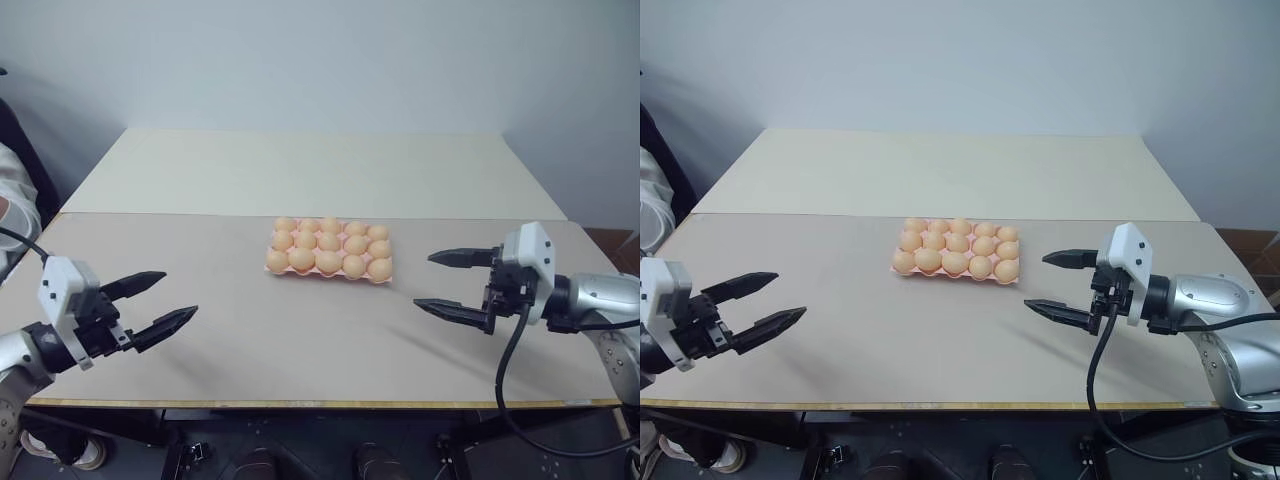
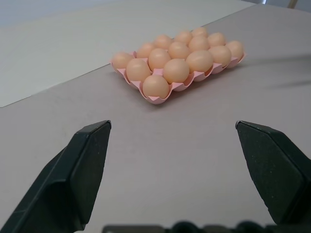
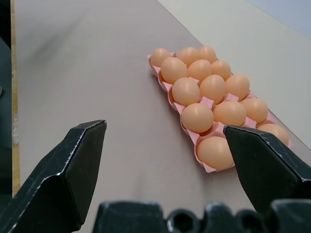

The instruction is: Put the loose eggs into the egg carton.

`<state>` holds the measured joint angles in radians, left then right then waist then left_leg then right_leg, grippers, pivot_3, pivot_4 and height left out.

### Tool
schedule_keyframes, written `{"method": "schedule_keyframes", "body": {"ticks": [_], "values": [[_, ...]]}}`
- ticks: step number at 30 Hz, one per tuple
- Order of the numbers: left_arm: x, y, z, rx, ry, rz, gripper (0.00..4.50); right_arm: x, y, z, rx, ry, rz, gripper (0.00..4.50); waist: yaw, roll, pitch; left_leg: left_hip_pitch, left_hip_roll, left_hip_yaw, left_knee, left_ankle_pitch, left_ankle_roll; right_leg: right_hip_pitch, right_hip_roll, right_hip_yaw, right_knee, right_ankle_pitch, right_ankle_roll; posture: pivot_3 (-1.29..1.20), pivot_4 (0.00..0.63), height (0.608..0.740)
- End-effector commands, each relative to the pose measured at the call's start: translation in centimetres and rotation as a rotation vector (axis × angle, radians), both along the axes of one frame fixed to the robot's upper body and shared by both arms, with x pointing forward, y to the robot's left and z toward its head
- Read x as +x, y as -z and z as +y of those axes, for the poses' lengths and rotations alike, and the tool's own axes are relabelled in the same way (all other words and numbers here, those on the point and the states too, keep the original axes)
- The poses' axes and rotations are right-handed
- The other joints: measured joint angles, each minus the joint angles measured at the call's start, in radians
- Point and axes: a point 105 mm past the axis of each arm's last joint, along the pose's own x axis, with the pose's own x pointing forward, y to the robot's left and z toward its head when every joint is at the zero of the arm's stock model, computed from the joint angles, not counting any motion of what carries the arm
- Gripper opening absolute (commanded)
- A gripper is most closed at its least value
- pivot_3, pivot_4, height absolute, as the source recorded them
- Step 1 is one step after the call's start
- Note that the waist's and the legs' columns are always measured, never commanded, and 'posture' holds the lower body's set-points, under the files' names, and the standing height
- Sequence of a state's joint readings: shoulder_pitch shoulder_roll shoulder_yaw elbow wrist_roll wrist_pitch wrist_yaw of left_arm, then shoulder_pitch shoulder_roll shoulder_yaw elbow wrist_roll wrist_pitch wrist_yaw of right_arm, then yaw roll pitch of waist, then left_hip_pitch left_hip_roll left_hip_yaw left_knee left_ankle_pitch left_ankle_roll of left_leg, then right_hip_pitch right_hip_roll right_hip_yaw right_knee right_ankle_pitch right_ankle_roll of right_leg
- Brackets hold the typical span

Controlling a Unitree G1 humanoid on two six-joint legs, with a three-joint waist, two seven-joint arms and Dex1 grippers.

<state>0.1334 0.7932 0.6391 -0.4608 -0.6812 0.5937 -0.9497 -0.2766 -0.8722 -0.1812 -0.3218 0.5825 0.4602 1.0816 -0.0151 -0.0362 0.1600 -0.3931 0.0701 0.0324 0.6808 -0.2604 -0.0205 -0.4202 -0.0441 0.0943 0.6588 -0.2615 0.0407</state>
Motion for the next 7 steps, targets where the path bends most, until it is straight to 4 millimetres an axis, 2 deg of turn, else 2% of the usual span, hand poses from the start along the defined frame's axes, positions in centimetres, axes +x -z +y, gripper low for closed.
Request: {"method": "schedule_keyframes", "body": {"ticks": [1,7], "values": [[-0.24,-1.11,-0.34,0.011,0.008,-0.041,4.47,-0.02,-0.83,0.04,-0.022,-0.018,-0.049,4.50,0.000,0.000,0.000,0.000,0.000,0.000,0.000,0.000,0.000,0.000,0.000,0.000,0.000,0.000,0.000,0.00,0.150,0.740],[-0.35,-1.27,-0.52,-0.003,0.022,-0.033,4.47,0.05,-0.71,-0.01,-0.026,-0.017,-0.049,4.50,0.000,0.000,0.000,0.000,0.000,0.001,-0.001,0.000,0.000,0.000,0.000,0.001,0.000,0.000,0.000,0.00,0.150,0.740]]}}
